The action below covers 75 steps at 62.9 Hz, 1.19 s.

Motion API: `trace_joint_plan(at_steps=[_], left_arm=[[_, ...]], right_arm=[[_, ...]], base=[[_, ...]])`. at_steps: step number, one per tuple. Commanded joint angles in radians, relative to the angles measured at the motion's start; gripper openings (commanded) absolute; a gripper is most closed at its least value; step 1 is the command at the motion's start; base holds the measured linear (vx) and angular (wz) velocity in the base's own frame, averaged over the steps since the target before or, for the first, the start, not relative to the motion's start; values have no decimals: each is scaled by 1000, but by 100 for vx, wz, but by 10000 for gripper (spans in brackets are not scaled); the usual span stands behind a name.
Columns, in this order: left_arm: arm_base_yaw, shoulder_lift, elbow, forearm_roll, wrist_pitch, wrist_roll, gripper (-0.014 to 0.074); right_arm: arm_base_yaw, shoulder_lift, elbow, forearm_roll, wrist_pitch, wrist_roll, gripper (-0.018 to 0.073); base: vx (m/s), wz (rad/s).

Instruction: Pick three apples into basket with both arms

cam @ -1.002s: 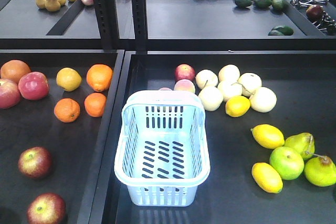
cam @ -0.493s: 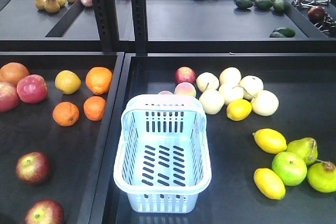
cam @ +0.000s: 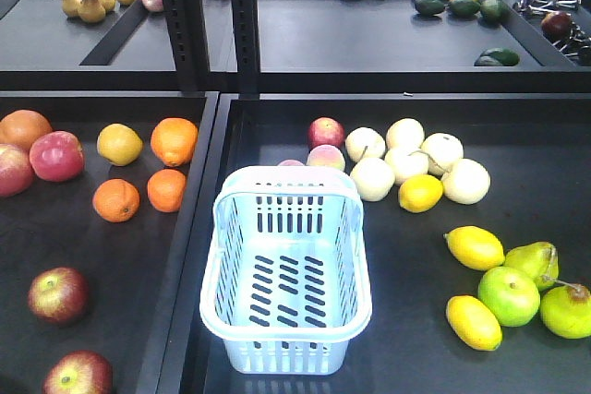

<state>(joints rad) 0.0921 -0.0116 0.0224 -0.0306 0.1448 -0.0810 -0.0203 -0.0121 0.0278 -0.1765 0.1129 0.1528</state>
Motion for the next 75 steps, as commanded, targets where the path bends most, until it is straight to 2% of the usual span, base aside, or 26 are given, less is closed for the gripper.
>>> trace_joint_plan(at_steps=[1, 24, 28, 40, 51, 57, 62, 68, 75], left_arm=[[-1, -15, 9, -7, -81, -5, -6], [-1, -16, 8, -9, -106, -14, -6], [-1, -16, 8, -9, -121, -52, -6], [-1, -16, 8, -9, -191, -245, -6], [-1, -16, 8, -12, -218, -270, -6], [-1, -16, 0, -33, -223, -369, -6], [-1, -16, -2, -93, -253, -479, -6], [-1, -16, -2, -166, -274, -573, -6], [-1, -16, -2, -278, -320, -725, -6]], right_arm=[[-3, -12, 14, -7, -77, -3, -4], [-3, -12, 14, -7, -77, -3, -4], [-3, -12, 14, -7, -77, -3, -4], [-3, -12, 14, -7, -77, -3, -4], [-3, -12, 14, -7, -77, -3, -4], [-3, -12, 14, -7, -77, -3, -4], [-3, -12, 14, -7, -77, -3, -4], [-3, -12, 14, -7, -77, -3, -4], [-3, -12, 14, -7, -77, -3, -4]], base=[[0, 0], [0, 0], [0, 0], [0, 0], [0, 0], [0, 0], [0, 0], [0, 0], [0, 0]])
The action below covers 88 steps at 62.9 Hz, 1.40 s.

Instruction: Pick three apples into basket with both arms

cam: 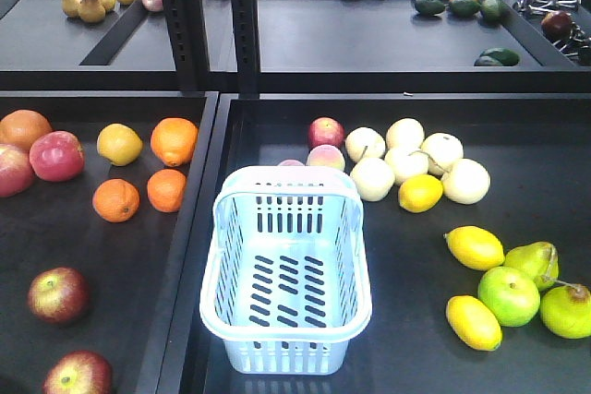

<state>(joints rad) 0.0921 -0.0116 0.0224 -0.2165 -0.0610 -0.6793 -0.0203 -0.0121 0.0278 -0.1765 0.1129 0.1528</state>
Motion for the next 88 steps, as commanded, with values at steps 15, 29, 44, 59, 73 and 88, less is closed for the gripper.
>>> trace_joint_plan(at_steps=[15, 29, 44, 59, 73, 88], left_arm=[[-1, -16, -4, -61, -286, -498, -6], [-1, 27, -140, 457, -402, -809, -6], [-1, 251, -394, 1150, -476, -1043, -3], [-1, 537, -608, 1526, -644, -1089, 101], [-1, 806, -823, 1814, -750, -1089, 407], [-2, 1090, -1077, 2022, -946, -1070, 592]], right_arm=[[-3, -12, 14, -7, -77, -3, -4], [-3, -12, 14, -7, -77, -3, -4], [-3, -12, 14, -7, -77, -3, -4], [-3, -12, 14, -7, -77, -3, -4], [-3, -12, 14, -7, -77, -3, -4], [-3, -12, 14, -7, -77, -3, -4]], base=[[0, 0], [0, 0], [0, 0], [0, 0], [0, 0], [0, 0]])
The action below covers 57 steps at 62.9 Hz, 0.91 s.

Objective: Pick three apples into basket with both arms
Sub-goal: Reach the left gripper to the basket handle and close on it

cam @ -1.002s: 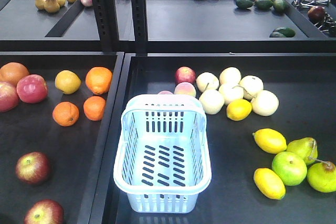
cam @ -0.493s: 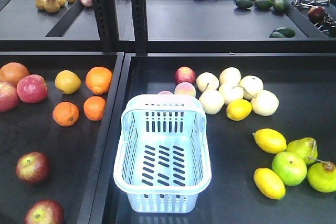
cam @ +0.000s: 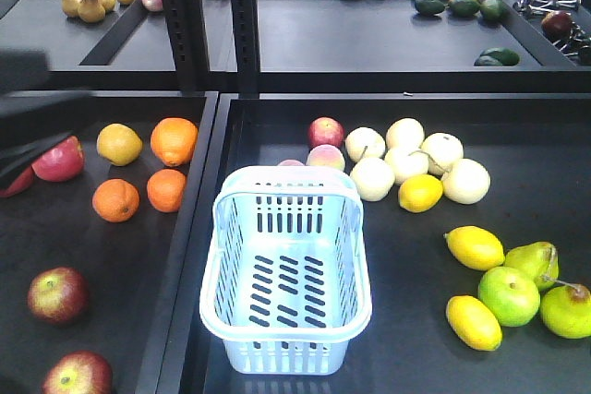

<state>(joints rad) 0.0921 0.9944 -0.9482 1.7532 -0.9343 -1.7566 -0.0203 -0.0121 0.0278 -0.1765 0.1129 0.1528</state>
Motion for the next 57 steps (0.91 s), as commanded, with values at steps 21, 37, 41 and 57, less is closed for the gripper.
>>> trace_joint_plan(at_steps=[21, 37, 41, 57], left_arm=[[-123, 419, -329, 52, -164, 180, 590], [-223, 603, -346, 52, -117, 321, 590], [-239, 638, -346, 52, -110, 342, 590], [-282, 718, -346, 52, -82, 375, 590]], right_arm=[[-3, -12, 14, -7, -77, -3, -4], [-3, -12, 14, -7, -77, -3, -4], [-3, -12, 14, -7, -77, -3, -4], [-3, -12, 14, -7, -77, -3, -4]], base=[[0, 0], [0, 0], [0, 0], [0, 0]])
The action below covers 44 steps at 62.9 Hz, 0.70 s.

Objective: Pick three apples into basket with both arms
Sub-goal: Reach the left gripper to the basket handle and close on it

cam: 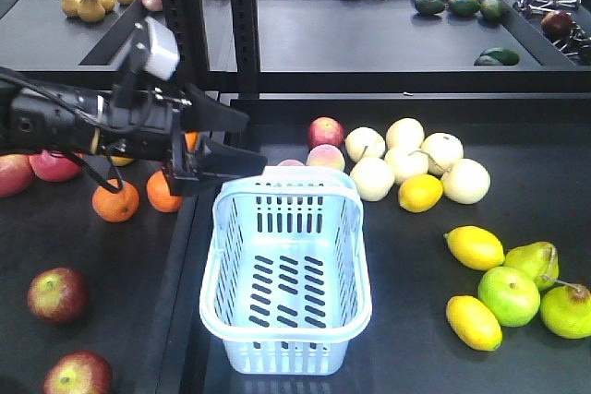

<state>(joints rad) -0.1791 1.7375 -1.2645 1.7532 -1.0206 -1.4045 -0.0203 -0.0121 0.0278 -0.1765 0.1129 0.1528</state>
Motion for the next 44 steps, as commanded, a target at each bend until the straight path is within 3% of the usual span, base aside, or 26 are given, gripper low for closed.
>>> trace_joint_plan(at_steps=[1, 44], left_arm=[[-13, -21, -30, 52, 7, 28, 590], [-29, 109, -30, 52, 43, 48, 590]], right_arm=[[-3, -12, 14, -7, -77, -3, -4], [-3, -12, 14, -7, -77, -3, -4]], base=[[0, 0], [0, 0]])
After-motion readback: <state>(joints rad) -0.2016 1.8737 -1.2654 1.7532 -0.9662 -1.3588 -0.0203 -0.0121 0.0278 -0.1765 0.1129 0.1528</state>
